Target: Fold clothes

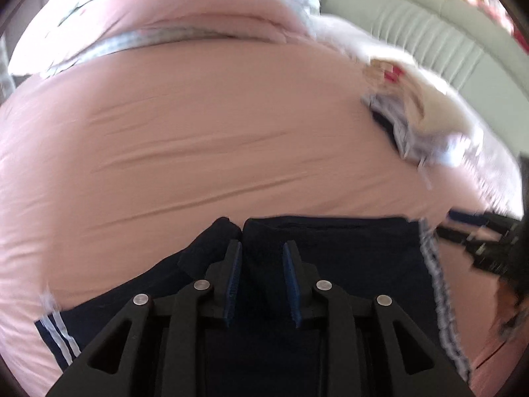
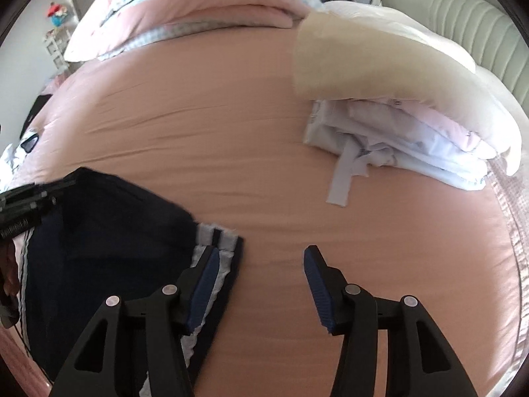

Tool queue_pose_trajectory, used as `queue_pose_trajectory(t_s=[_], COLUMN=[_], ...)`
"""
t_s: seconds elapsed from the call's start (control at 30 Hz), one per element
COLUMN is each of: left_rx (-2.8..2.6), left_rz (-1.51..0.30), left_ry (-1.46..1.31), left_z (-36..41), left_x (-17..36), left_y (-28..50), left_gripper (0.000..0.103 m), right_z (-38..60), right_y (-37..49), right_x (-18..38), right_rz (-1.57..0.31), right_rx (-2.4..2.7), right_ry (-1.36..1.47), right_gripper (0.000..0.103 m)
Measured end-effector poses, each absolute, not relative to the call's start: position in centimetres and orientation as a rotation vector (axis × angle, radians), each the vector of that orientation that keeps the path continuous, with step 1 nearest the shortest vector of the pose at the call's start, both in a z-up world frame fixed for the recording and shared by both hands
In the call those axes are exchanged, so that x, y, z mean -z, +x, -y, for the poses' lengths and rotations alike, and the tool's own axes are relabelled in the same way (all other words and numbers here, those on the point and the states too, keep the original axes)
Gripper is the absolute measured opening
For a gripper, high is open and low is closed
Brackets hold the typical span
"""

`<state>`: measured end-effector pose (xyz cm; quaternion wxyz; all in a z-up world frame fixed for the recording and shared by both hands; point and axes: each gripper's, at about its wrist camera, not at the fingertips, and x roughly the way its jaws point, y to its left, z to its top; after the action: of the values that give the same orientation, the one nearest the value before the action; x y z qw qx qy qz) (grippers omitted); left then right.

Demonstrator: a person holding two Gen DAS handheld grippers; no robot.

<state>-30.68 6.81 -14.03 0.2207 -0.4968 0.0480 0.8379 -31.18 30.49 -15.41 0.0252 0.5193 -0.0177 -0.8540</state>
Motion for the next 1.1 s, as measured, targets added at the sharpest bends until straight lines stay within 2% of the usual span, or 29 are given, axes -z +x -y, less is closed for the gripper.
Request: queue_pose_trajectory(t_s=[0.13,0.23,0.3,0.43,0.5,0.57,0.7,0.77,0.87,0.93,1.0,1.07,1.1], left_rx=[-2.284,-2.313,-2.36,-2.465,-2.464,-2.413,-2.349,-2.327,-2.327,-2.349,-2.386,-2.444,-2.472], left_rz=[-0.159,-0.187,-0.233,-0.292,-0.214,-0.131,-0.19,-0.212,-0.243,-0.267,-0.262,-0.237,-0.232], left_ry=[-1.379,-1.354,-1.307,-1.243,-1.211,-1.213,-1.248,-1.267,-1.277,-1.281,-1.257,-1.182,-1.15], left_z=[-7.1,-7.8,-8.6,-9.3,-8.2,-7.4,-7.2,-8.2,-8.8,-9.3,-9.6,-9.4,-9.3], left_x=[14.7,15.1,15.3,14.8,13.8,13.0,13.6,14.5,15.3,15.5,15.2,14.0,13.6], left_y=[-30.7,-31.2,-32.0,-33.2,-33.3,-32.9,-32.1,-32.4,-32.5,-32.6,-32.6,-32.3,-32.2], left_gripper=[0.023,0.023,0.023,0.023,0.023,0.023,0.024,0.024,0.024,0.021,0.01,0.008,0.007], right_z=[-29.9,-28.2,-27.8,-29.5,-30.7,-32.0,-33.4,-32.8,-31.4,-29.9,-29.1,-28.7,-28.8], right_y=[-31.0,-31.0,-31.3,-31.6,-31.3,-30.9,-30.7,-30.7,-29.6,-29.5,-29.5,-29.3,-29.2], right_x=[16.0,16.9,17.2,16.4,15.8,15.2,15.5,16.3,16.7,16.8,16.7,16.1,15.8], right_rz=[0.081,-0.081,-0.116,0.008,0.059,0.225,0.483,0.471,0.334,0.251,0.205,0.237,0.239], right_rx=[2.541,2.564,2.616,2.727,2.791,2.734,2.529,2.497,2.538,2.534,2.537,2.534,2.553], right_ry=[1.617,1.633,1.617,1.631,1.635,1.606,1.615,1.64,1.604,1.571,1.533,1.491,1.473], right_gripper=[0.052,0.052,0.052,0.052,0.052,0.054,0.054,0.056,0.056,0.047,0.028,0.012,0.009])
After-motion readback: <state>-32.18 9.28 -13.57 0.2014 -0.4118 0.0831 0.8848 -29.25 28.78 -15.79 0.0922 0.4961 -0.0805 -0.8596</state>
